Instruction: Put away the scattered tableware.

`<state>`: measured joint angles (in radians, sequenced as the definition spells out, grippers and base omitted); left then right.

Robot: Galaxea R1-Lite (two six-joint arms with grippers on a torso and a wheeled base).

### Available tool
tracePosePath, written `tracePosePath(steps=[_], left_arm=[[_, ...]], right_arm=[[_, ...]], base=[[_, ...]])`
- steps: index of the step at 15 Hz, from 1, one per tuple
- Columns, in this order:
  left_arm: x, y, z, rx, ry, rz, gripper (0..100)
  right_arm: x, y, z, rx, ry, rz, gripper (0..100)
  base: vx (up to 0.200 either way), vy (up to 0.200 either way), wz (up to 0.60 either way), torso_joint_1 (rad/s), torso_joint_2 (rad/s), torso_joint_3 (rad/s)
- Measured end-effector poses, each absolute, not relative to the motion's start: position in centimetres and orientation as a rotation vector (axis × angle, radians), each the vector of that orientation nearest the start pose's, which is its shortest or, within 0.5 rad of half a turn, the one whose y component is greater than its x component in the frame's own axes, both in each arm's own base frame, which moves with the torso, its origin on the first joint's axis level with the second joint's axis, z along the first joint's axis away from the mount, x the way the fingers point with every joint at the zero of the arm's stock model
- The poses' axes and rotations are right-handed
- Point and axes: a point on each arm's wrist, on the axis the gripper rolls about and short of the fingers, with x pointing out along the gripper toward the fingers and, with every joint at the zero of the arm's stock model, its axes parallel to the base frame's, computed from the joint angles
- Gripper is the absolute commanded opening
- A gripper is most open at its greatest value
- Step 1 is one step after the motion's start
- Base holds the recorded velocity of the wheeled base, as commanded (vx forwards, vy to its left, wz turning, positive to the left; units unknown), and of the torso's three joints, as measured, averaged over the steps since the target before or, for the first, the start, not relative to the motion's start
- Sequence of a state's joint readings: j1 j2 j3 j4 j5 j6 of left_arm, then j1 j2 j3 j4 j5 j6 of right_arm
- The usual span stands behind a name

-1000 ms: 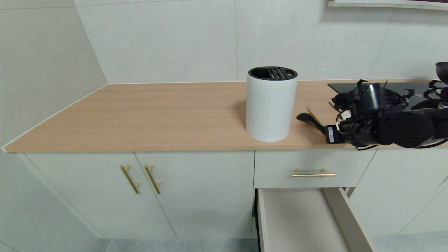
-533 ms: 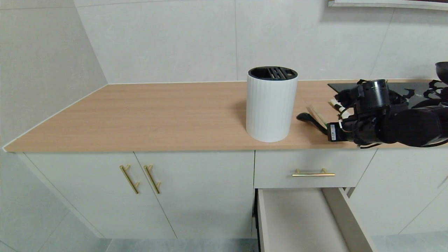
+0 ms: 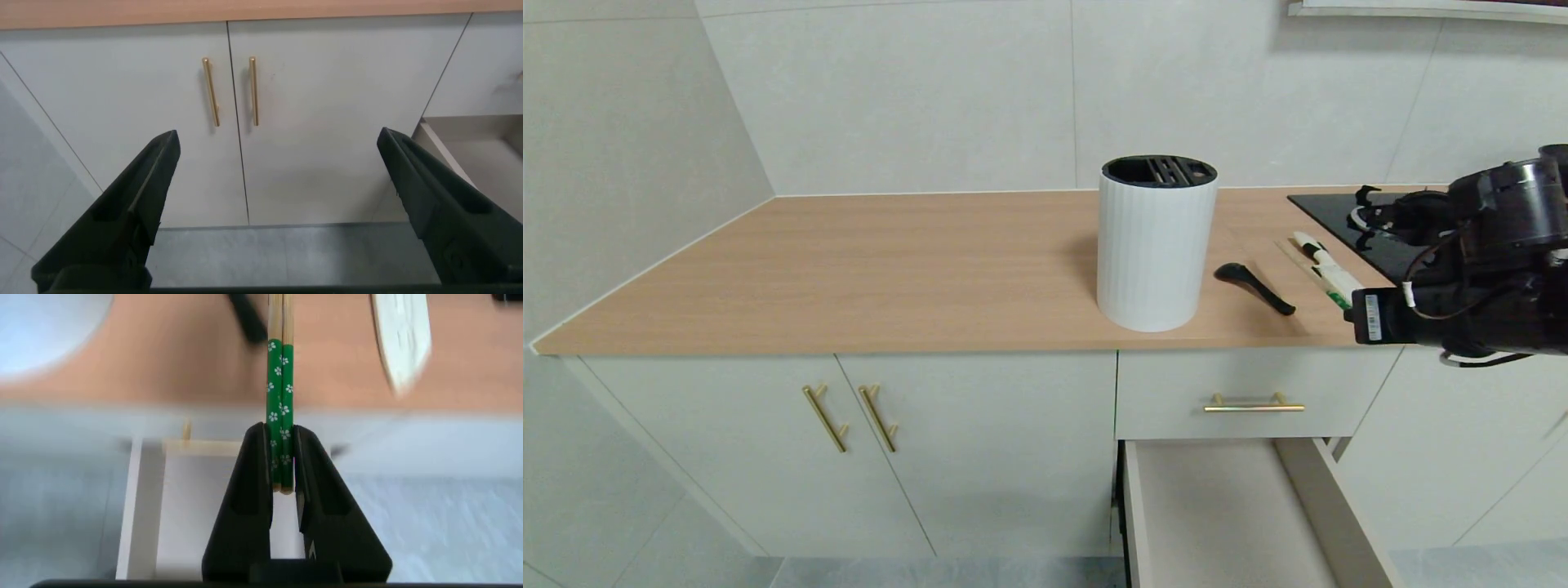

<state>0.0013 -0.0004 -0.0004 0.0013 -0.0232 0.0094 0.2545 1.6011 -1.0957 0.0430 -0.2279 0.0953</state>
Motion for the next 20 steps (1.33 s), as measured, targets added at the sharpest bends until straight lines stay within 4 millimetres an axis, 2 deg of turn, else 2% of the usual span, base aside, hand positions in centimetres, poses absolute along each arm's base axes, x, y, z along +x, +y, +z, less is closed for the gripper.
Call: tracePosePath(steps=[3,6,9,15,20], left_arm=[[-2.3,-0.1,7.5,0.009,0.001,-0.022,100],[-2.3,-0.1,7.5,0.009,0.001,-0.022,100],[-2.3,-0.1,7.5,0.009,0.001,-0.022,100],[-2.3,-0.1,7.6,0.009,0.0,-0.022,100],[-2.3,-0.1,7.5,0.009,0.001,-0.021,100]], right_arm=[[23.7,5.8,24.4,-0.016,0.536,0.081,0],[19.6,5.3,25.1,-0.023,0.562,0.143,0],[16.9,5.8,25.4,-0.047,0.593,0.213,0],[14.7,7.3,25.2,-0.092,0.624,0.35,0],[14.0,8.1,24.5,-0.119,0.645,0.413,0]], base=[[0.0,0.0,0.0,0.0,0.0,0.0],[0.0,0.0,0.0,0.0,0.0,0.0],[0.0,0.0,0.0,0.0,0.0,0.0],[0.0,0.0,0.0,-0.007,0.01,0.01],[0.0,0.0,0.0,-0.165,0.39,0.225]])
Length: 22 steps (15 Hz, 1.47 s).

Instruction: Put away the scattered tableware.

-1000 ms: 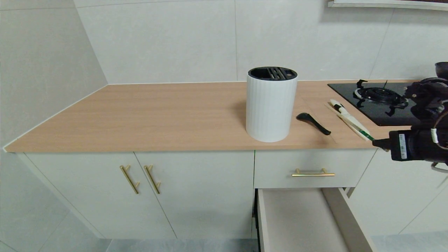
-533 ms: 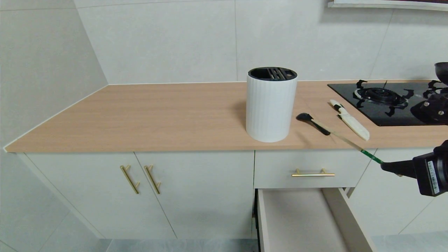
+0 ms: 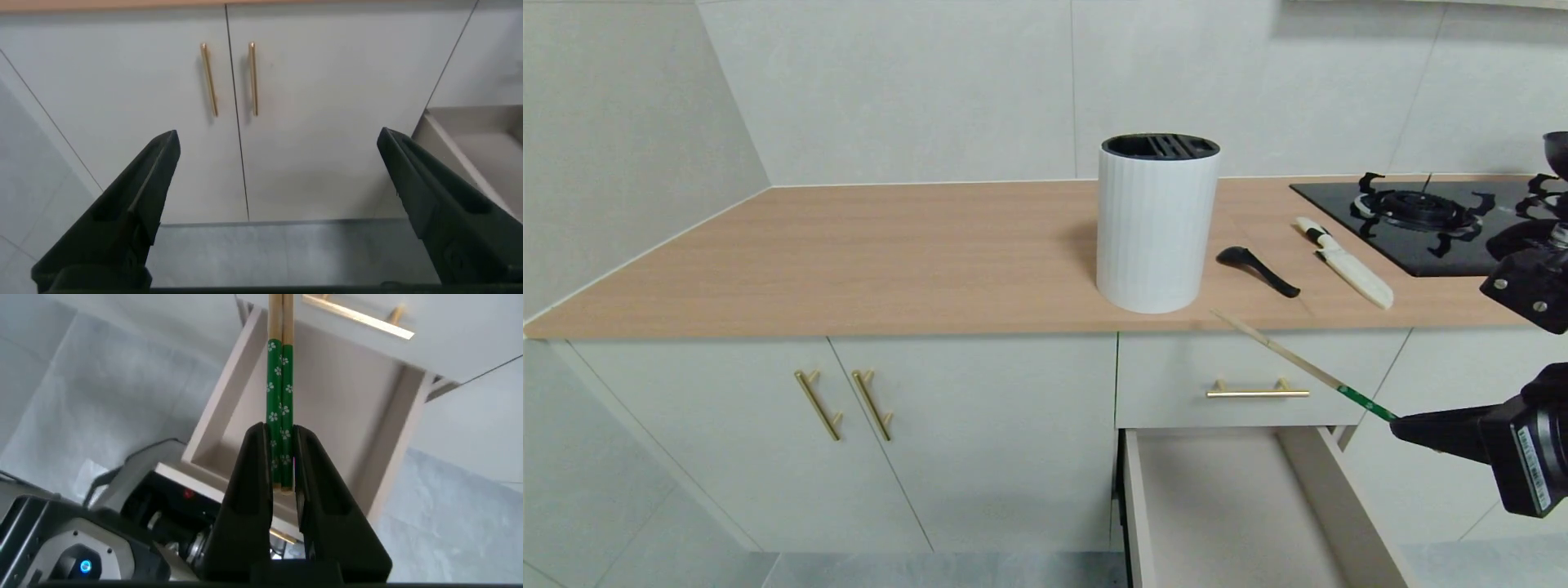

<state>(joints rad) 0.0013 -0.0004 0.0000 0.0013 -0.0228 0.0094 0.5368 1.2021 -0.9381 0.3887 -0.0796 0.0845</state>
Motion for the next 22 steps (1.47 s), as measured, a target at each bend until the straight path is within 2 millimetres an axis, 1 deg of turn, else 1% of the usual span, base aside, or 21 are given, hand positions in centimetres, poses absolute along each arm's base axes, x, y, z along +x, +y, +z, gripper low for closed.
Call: tracePosePath(steps=[6,9,13,19,22], left_arm=[[-2.3,-0.1,7.5,0.009,0.001,-0.022,100],[-2.3,-0.1,7.5,0.009,0.001,-0.022,100],[-2.3,-0.1,7.5,0.009,0.001,-0.022,100],[-2.3,-0.1,7.5,0.009,0.001,-0.022,100],[-2.3,-0.1,7.5,0.009,0.001,-0.022,100]], right_arm=[[13.7,8.9,23.7,-0.147,0.676,0.459,0],[14.1,9.3,23.0,-0.152,0.709,0.477,0],[15.1,10.0,21.8,-0.171,0.768,0.472,0],[16.5,10.9,20.1,-0.194,0.849,0.456,0],[17.7,11.4,19.4,-0.188,0.857,0.445,0]], base=[[0.0,0.0,0.0,-0.176,0.47,0.282],[0.0,0.0,0.0,-0.154,0.45,0.305],[0.0,0.0,0.0,-0.123,0.43,0.299],[0.0,0.0,0.0,-0.016,0.07,0.044],[0.0,0.0,0.0,0.0,0.0,0.0]])
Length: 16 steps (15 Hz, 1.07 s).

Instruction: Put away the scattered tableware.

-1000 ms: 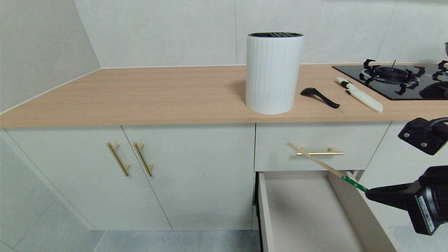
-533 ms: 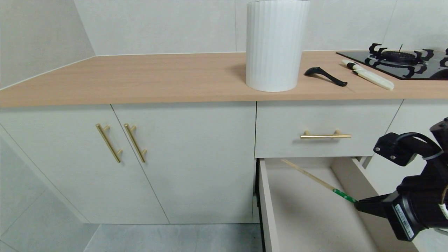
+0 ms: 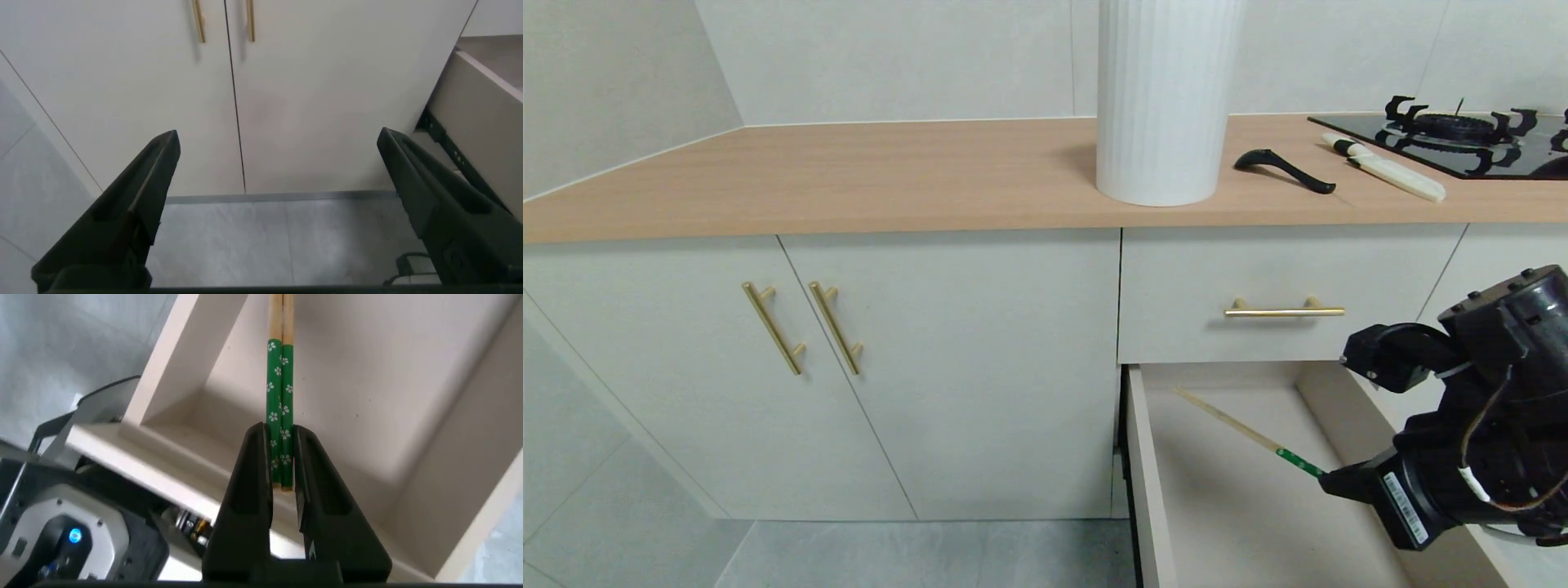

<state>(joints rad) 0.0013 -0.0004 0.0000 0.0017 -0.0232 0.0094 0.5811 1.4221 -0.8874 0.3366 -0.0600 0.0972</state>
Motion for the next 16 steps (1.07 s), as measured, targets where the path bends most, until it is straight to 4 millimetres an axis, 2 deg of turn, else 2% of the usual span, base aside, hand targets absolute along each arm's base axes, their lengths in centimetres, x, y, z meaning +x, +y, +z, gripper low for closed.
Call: tracePosePath(steps=[4,6,10,12,16], left_arm=[[-2.3,-0.1,7.5,0.009,0.001,-0.022,100],[-2.3,-0.1,7.5,0.009,0.001,-0.022,100],[-2.3,-0.1,7.5,0.009,0.001,-0.022,100],[-2.3,-0.1,7.5,0.009,0.001,-0.022,100],[-2.3,-0.1,7.5,0.009,0.001,-0.022,100]], right_arm=[[21.0,12.2,16.7,-0.179,0.921,0.386,0],[23.2,12.8,15.2,-0.111,0.925,0.337,0],[27.4,14.5,11.2,0.001,0.931,0.261,0],[28.5,14.9,8.7,-0.011,0.973,0.237,0],[29.5,15.4,5.2,-0.045,1.047,0.207,0]], base=[[0.0,0.0,0.0,0.0,0.0,0.0],[0.0,0.0,0.0,0.0,0.0,0.0],[0.0,0.0,0.0,0.0,0.0,0.0],[0.0,0.0,0.0,0.0,0.0,0.0],[0.0,0.0,0.0,0.0,0.0,0.0]])
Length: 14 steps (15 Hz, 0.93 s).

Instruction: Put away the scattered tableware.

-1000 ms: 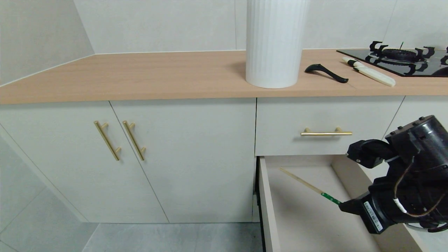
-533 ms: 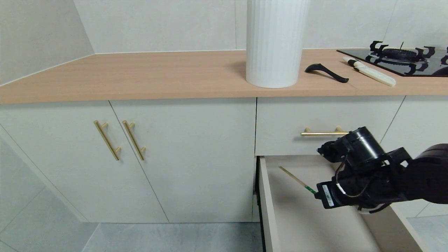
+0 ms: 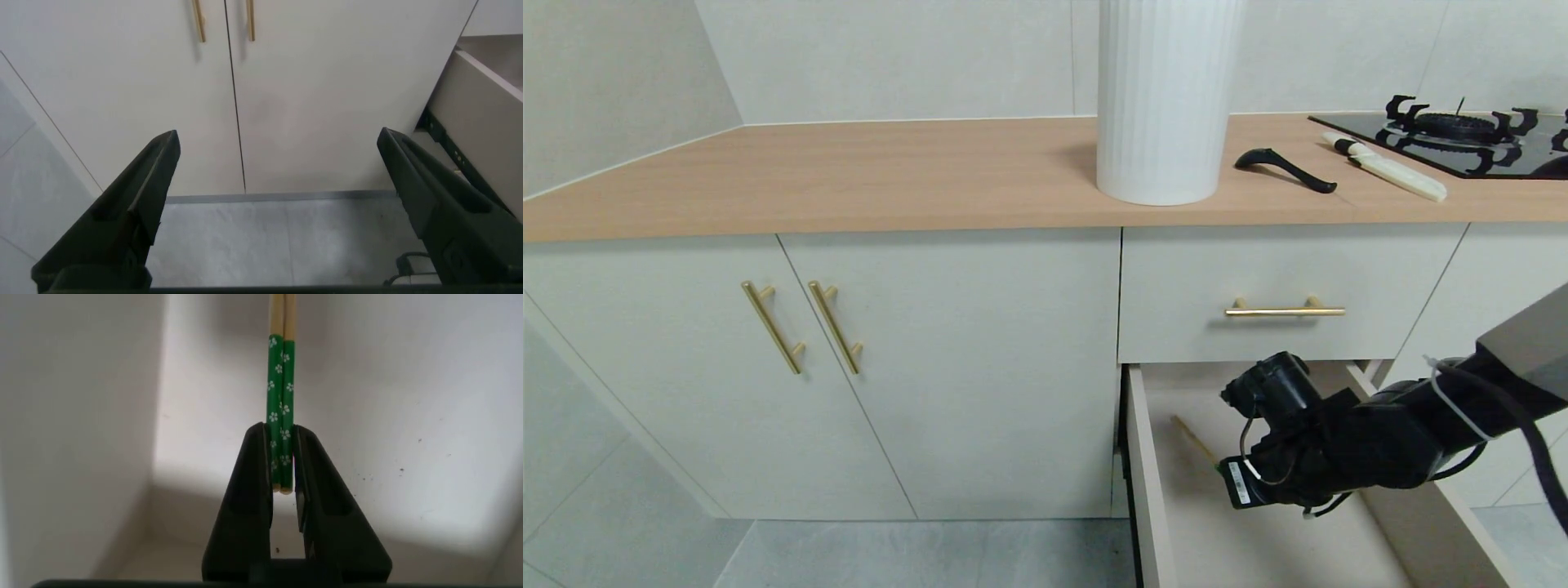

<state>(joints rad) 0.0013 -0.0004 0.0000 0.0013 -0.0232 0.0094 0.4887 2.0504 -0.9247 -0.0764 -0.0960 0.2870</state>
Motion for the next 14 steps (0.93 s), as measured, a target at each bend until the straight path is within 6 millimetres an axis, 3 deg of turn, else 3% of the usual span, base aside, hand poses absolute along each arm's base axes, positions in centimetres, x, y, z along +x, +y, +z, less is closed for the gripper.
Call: tracePosePath(steps=[5,14], left_arm=[[-2.3,-0.1,7.5,0.009,0.0,-0.022,100],[-2.3,-0.1,7.5,0.009,0.001,-0.022,100]], right_arm=[[30.0,15.8,2.1,-0.086,1.091,0.167,0],[31.0,16.3,-0.4,-0.084,1.092,0.165,0]], base=[[0.0,0.0,0.0,0.0,0.0,0.0],[0.0,0.0,0.0,0.0,0.0,0.0]])
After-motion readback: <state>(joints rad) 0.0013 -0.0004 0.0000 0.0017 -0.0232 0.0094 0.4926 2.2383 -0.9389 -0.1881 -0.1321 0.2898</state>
